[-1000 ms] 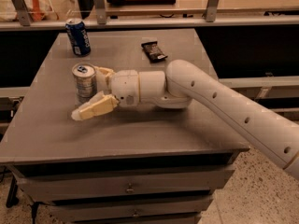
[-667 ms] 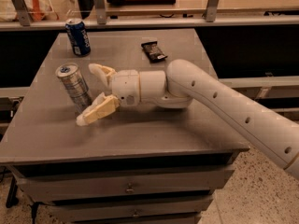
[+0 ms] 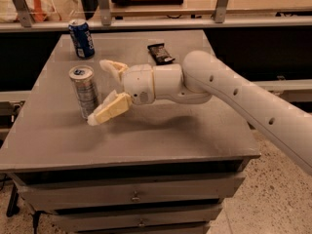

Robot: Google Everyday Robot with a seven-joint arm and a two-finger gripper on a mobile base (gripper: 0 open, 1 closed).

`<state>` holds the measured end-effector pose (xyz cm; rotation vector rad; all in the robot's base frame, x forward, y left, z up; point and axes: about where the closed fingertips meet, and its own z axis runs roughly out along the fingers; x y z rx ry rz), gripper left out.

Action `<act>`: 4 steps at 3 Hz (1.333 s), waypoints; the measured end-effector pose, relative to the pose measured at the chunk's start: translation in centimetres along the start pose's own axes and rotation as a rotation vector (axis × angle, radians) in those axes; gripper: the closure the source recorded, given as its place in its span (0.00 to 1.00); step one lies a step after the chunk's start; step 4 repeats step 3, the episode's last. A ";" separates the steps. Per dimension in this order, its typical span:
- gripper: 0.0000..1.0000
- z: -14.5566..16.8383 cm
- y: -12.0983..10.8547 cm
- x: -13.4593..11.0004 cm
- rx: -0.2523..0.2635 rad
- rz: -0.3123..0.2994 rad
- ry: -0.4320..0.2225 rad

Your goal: Place redbull can upright

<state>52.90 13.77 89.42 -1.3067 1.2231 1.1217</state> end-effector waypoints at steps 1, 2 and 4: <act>0.00 -2.0 -0.5 -0.3 0.023 -0.016 0.053; 0.00 -4.0 -1.2 -0.3 0.042 -0.022 0.091; 0.00 -5.2 -1.6 0.0 0.038 -0.022 0.112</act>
Offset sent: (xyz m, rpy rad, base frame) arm 0.0221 -0.0707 0.0085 -0.1310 -0.0356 -0.0801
